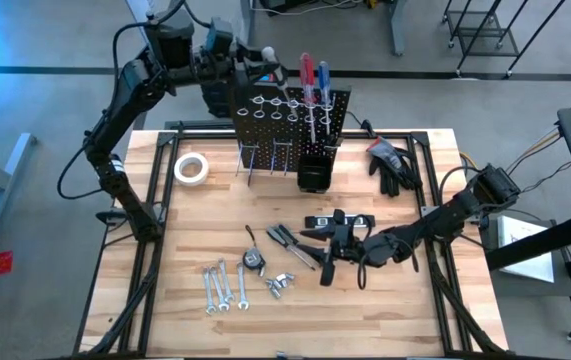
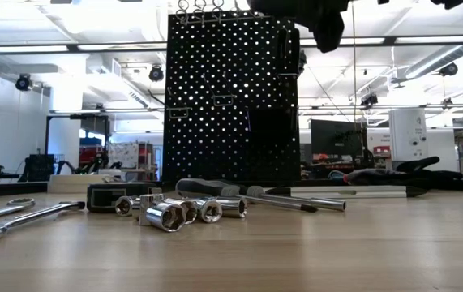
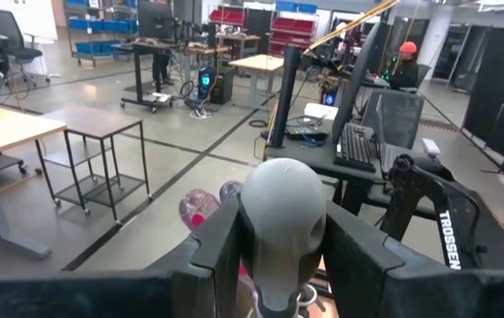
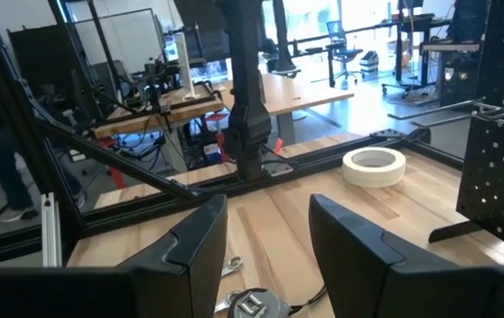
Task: Hang tools onto peg board
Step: Hang the left bit driver handle on the peg board
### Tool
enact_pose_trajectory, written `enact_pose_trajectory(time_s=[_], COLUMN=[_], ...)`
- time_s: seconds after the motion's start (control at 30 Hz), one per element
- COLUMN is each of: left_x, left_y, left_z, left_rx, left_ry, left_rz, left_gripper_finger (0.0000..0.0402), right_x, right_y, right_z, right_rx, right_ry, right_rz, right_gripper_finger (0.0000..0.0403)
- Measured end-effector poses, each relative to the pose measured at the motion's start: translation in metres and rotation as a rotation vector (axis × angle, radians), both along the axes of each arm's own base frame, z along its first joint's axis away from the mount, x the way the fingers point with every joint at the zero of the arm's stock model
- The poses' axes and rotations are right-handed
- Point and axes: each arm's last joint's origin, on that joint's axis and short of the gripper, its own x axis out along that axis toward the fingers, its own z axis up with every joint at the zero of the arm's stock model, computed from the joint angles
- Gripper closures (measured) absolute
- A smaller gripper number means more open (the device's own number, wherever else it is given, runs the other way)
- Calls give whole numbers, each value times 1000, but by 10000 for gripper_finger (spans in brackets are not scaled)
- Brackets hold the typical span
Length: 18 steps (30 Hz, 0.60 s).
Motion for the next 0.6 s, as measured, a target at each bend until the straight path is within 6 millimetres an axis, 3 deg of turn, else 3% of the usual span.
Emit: enact_pose_trajectory(time_s=[0.23, 0.37, 0.5, 0.6], left_x=[1, 1, 1, 2], left_y=[0, 1, 1, 1], left_z=[-2, -2, -2, -2], left_rx=[4, 9, 12, 12], left_ry=[18, 16, 16, 16], left_rz=[-2, -3, -3, -4], left_gripper_finger=[283, 283, 283, 283], right_x=[1, 3, 7, 17], right_y=[-2, -8, -23, -39], right_z=[0, 11, 34, 54], right_rx=[8, -61, -242, -419], right_ry=[-7, -86, -124, -86], right_rz=[-7, -51, -219, -298], right_gripper_finger=[239, 244, 277, 333])
